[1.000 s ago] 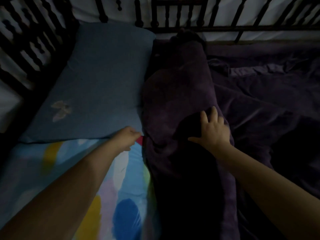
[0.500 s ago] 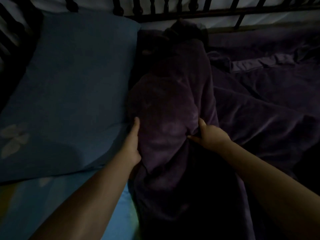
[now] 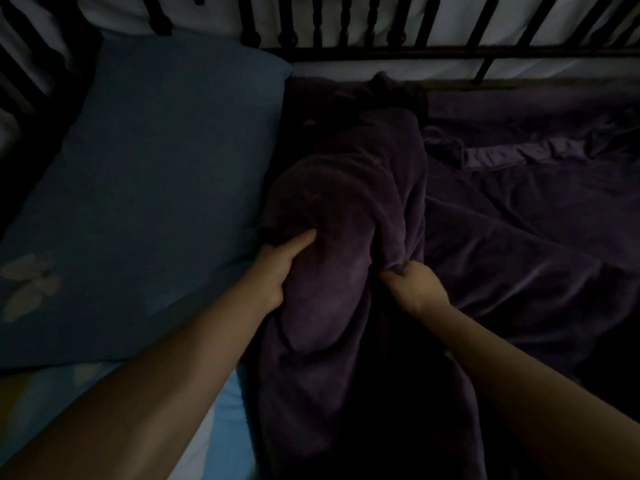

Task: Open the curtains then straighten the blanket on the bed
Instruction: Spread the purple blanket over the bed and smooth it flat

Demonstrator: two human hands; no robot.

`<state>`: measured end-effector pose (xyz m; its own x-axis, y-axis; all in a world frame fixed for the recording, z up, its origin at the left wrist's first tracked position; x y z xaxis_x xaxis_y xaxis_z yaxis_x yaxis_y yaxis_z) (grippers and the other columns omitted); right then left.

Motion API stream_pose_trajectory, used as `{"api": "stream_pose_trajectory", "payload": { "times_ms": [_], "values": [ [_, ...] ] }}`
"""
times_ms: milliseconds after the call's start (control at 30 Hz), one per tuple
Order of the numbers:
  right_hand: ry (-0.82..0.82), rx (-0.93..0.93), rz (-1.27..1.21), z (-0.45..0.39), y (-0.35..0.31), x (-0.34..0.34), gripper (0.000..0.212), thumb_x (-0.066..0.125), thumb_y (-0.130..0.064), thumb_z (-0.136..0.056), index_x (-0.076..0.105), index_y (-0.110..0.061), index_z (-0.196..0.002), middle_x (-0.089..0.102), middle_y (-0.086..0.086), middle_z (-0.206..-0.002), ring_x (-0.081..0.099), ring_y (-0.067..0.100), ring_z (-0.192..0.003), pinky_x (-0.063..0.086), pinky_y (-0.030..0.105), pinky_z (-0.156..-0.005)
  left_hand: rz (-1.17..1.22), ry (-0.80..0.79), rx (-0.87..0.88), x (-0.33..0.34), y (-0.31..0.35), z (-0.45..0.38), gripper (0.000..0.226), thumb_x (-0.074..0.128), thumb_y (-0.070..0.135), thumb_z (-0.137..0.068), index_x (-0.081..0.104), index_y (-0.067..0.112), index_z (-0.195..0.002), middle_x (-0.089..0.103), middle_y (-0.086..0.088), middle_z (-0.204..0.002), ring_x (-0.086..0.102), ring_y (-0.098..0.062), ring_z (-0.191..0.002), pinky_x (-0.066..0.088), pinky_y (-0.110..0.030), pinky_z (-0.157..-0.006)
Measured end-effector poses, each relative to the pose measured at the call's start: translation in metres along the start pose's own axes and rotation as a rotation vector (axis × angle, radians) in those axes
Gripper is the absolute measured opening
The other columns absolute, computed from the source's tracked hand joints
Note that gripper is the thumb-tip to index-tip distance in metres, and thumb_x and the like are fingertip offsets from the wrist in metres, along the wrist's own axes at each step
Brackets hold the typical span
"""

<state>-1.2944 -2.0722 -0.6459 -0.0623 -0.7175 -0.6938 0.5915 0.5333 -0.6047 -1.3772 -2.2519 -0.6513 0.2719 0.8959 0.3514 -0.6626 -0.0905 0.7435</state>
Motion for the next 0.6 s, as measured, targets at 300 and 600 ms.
{"api": "stream_pose_trajectory", "payload": {
  "times_ms": [300, 600],
  "values": [
    [0.12, -0.359, -0.435, 0.088, -0.192, -0.027, 0.019, 0.05, -0.027, -0.091, 0.066, -0.02, -0.084, 0.058, -0.009, -0.087, 0.05, 0.02, -0.11, 0.021, 0.053, -0.113, -0.958, 0.305, 0.789, -0.011, 0.241, 0.124, 0.045, 0.056, 0.007, -0.087, 0.046, 0.007, -0.13, 0.056, -0.002, -0.113, 0.053, -0.018, -0.108, 0.036, -0.009, -0.078],
    [0.122, -0.685, -0.832, 0.103, -0.401, -0.013, 0.023, 0.048, -0.023, -0.091, 0.053, -0.025, -0.113, 0.057, 0.003, -0.126, 0.045, 0.018, -0.123, -0.003, 0.058, -0.116, -1.479, 0.823, 1.099, -0.088, 0.421, 0.23, 0.015, 0.041, 0.012, -0.088, 0.054, 0.009, -0.095, 0.058, -0.021, -0.09, 0.058, -0.036, -0.087, 0.031, -0.028, -0.061]
  ]
}}
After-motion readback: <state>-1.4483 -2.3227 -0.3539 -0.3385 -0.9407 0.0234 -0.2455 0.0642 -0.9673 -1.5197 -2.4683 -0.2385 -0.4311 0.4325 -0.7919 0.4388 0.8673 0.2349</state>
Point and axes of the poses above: each hand's wrist, its own z-axis away from the middle knuckle, its own x-axis out of the palm, y = z × x, the point moved 9 cm from there along -z, towards the middle knuckle
